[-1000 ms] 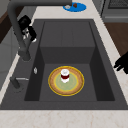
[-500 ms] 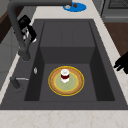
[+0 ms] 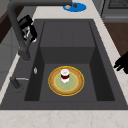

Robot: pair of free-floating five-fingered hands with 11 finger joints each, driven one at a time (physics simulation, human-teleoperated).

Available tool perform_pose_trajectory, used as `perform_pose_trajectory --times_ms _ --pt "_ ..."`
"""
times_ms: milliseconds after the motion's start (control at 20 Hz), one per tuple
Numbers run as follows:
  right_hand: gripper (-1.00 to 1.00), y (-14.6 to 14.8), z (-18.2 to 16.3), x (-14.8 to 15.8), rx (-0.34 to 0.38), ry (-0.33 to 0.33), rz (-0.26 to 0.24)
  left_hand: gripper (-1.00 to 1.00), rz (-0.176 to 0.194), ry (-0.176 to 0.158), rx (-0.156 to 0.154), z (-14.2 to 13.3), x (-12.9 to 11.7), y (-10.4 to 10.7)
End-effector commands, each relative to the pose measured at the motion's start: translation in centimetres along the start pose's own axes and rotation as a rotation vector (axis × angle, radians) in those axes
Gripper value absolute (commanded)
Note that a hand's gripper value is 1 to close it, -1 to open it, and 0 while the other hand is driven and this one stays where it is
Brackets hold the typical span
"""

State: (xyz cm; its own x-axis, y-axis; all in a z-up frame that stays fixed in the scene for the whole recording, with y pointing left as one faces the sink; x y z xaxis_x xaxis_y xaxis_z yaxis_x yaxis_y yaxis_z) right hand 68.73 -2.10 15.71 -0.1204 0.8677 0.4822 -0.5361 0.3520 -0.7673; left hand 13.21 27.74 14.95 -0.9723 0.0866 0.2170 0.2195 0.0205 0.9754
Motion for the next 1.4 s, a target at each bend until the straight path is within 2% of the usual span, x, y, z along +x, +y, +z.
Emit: perform_pose_trajectory --times_ms 0,300,750,900,1100,1200,1350 --pt "1.0 1.3 0.2 -2.1 -0.013 -0.044 -0.077 0.0 0.0 0.0 0.0 0.0 0.0 0.0" --pt "1.0 2.2 0.2 -3.4 -0.054 -0.107 -0.179 0.0 0.0 0.0 0.0 0.0 0.0 0.0" --pt "1.0 3.2 0.1 -4.3 -0.098 -0.159 -0.267 0.0 0.0 0.0 0.0 0.0 0.0 0.0" --pt "1.0 3.2 0.1 -4.1 -0.105 -0.16 -0.269 0.0 0.0 0.0 0.0 0.0 0.0 0.0" --pt "1.0 2.4 0.0 -3.5 -0.092 -0.134 -0.224 0.0 0.0 0.0 0.0 0.0 0.0 0.0" --pt "1.0 2.1 0.3 -3.5 -0.091 -0.128 -0.244 0.0 0.0 0.0 0.0 0.0 0.0 0.0" --pt "1.0 1.5 0.5 -2.7 -0.094 -0.114 -0.203 0.0 0.0 0.0 0.0 0.0 0.0 0.0"
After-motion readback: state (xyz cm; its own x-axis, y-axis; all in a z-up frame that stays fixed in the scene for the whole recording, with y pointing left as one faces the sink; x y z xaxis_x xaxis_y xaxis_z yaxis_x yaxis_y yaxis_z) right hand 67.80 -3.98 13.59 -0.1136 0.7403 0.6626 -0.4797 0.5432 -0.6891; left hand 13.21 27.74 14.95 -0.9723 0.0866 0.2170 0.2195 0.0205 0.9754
